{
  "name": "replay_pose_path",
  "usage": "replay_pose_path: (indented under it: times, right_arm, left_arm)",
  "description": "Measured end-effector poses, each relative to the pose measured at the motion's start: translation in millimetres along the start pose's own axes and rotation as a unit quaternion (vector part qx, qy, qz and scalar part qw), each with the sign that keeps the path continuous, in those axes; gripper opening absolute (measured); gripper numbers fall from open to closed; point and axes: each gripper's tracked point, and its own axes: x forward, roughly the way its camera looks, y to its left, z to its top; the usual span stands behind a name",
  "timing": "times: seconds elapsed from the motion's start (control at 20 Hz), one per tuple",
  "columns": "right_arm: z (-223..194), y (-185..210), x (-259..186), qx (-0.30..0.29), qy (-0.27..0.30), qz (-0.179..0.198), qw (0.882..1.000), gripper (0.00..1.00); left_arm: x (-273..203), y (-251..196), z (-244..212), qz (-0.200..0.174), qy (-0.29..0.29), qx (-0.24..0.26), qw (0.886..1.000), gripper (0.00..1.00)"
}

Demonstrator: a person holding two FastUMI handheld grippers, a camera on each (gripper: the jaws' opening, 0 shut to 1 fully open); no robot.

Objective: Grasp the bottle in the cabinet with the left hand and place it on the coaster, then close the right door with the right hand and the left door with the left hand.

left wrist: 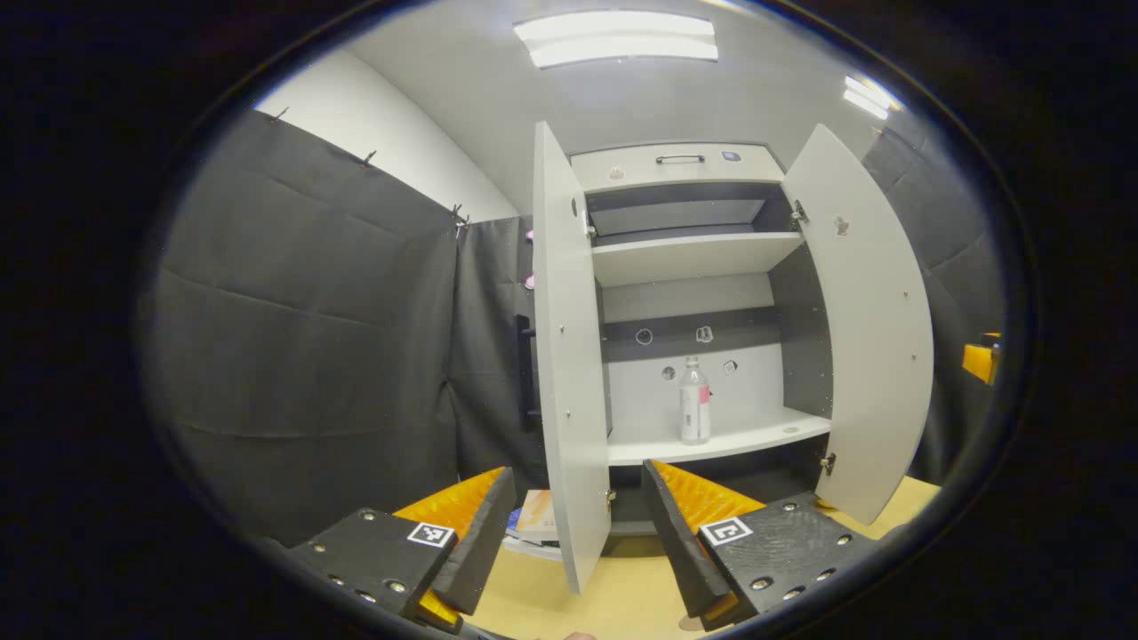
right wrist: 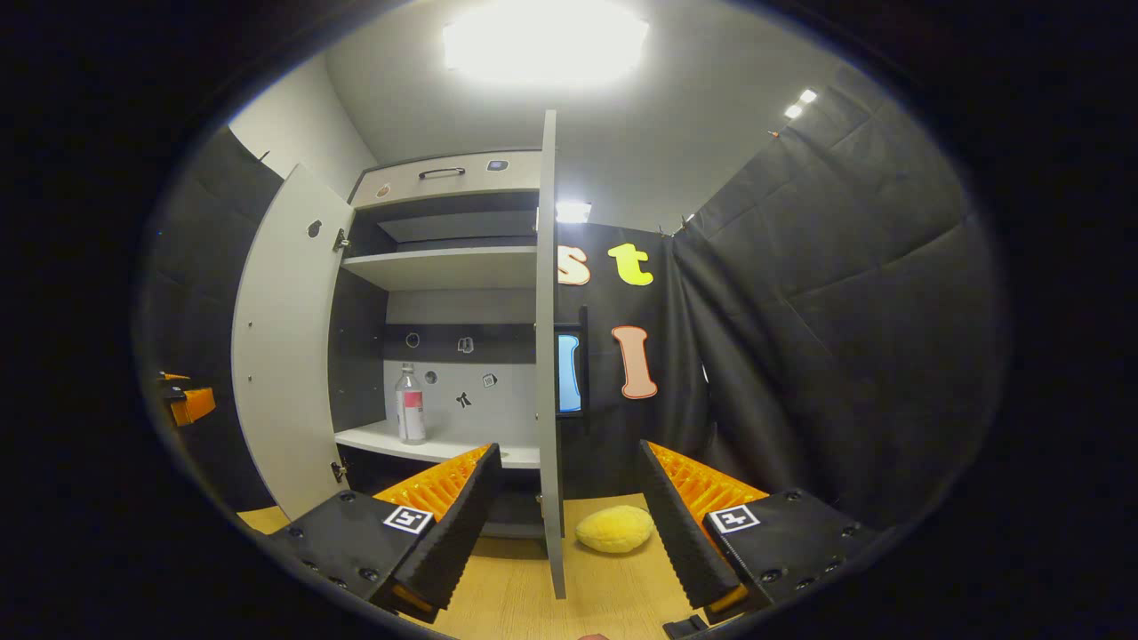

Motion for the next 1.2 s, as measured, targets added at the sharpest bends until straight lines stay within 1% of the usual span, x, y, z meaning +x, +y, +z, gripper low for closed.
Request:
replay_pose_path:
  times: [0.2,0.4,0.65,0.9,0.95,1.15,1.2]
  right_arm:
    - [-1,1,4,-0.002,0.001,0.001,1.000,0.97]
    - [-1,-1,9,-0.003,0.002,0.003,1.000,0.97]
    - [-2,0,15,0.004,0.004,0.009,1.000,0.97]
    - [0,11,18,-0.014,-0.003,0.038,0.999,0.97]
    - [1,9,18,-0.017,-0.005,0.042,0.999,0.97]
    - [-4,-2,19,-0.012,-0.004,0.060,0.998,0.97]
    - [-7,-4,18,-0.009,-0.004,0.066,0.998,0.98]
  left_arm:
    - [2,0,-1,0.000,-0.001,0.000,1.000,0.84]
    - [4,-2,-1,0.003,0.003,-0.001,1.000,0.91]
    - [3,-5,-3,0.005,0.002,0.002,1.000,0.92]
    - [7,-15,0,0.003,0.001,-0.006,1.000,0.92]
    - [10,-22,2,-0.001,-0.001,-0.011,1.000,0.84]
    - [28,-50,21,-0.013,-0.021,-0.032,0.999,0.84]
    - [34,-59,25,-0.017,-0.022,-0.034,0.999,0.92]
